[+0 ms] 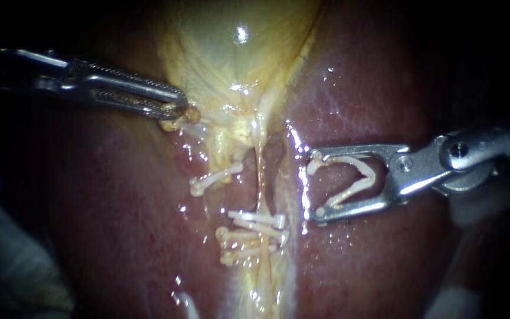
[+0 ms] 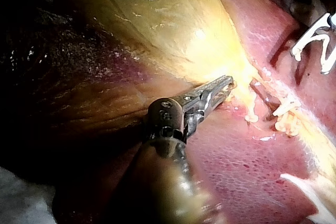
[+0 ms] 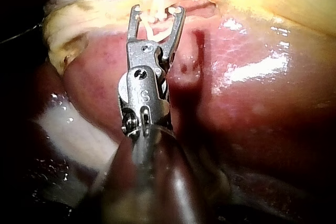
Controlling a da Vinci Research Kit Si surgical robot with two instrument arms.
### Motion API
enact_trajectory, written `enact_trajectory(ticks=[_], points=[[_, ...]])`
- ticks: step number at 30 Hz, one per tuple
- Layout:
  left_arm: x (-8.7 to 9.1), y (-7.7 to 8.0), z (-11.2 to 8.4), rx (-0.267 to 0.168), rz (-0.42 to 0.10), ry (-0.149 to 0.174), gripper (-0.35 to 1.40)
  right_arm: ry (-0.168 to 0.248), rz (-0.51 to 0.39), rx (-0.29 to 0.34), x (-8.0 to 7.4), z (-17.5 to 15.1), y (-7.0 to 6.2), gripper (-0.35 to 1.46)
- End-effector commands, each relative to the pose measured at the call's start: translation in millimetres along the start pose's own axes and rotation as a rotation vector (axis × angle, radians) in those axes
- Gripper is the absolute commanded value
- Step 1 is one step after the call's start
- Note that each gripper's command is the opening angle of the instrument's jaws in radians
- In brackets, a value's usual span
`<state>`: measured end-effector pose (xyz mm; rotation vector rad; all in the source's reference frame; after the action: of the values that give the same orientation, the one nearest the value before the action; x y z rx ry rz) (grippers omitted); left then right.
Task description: Clipping third clip right tube
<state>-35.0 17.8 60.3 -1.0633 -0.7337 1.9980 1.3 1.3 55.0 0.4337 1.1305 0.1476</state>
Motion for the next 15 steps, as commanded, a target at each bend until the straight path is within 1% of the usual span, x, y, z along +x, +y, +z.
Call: enact_trajectory(ticks=[1, 3, 6, 10, 11, 13, 15], points=[[0.0, 0.0, -0.1, 0.000, 0.000, 0.000, -0.35, 0.000, 0.000, 0.000, 0.0, 0.0, 0.0, 0.50], [0.0, 0.2, -0.4, -0.002, -0.001, -0.001, -0.35, 0.000, 0.000, 0.000, 0.0, 0.0, 0.0, 0.50], [0.6, 0.7, -1.9, -0.011, -0.004, -0.004, -0.35, 0.000, 0.000, 0.000, 0.0, 0.0, 0.0, 0.50], [2.0, 1.8, -5.2, 0.004, -0.013, 0.002, -0.35, 0.000, 0.000, 0.000, 0.0, 0.0, -0.1, 0.50], [2.1, 1.9, -5.7, 0.008, -0.015, 0.007, -0.35, 0.000, 0.000, 0.000, 0.0, 0.0, -0.1, 0.50], [2.7, 2.4, -7.3, 0.013, -0.021, 0.020, -0.35, 0.000, 0.000, 0.000, 0.0, 0.0, -0.1, 0.50], [2.9, 2.6, -8.0, 0.019, -0.017, 0.023, -0.35, 0.000, 0.000, 0.000, 0.1, 0.1, 0.0, 0.50]])
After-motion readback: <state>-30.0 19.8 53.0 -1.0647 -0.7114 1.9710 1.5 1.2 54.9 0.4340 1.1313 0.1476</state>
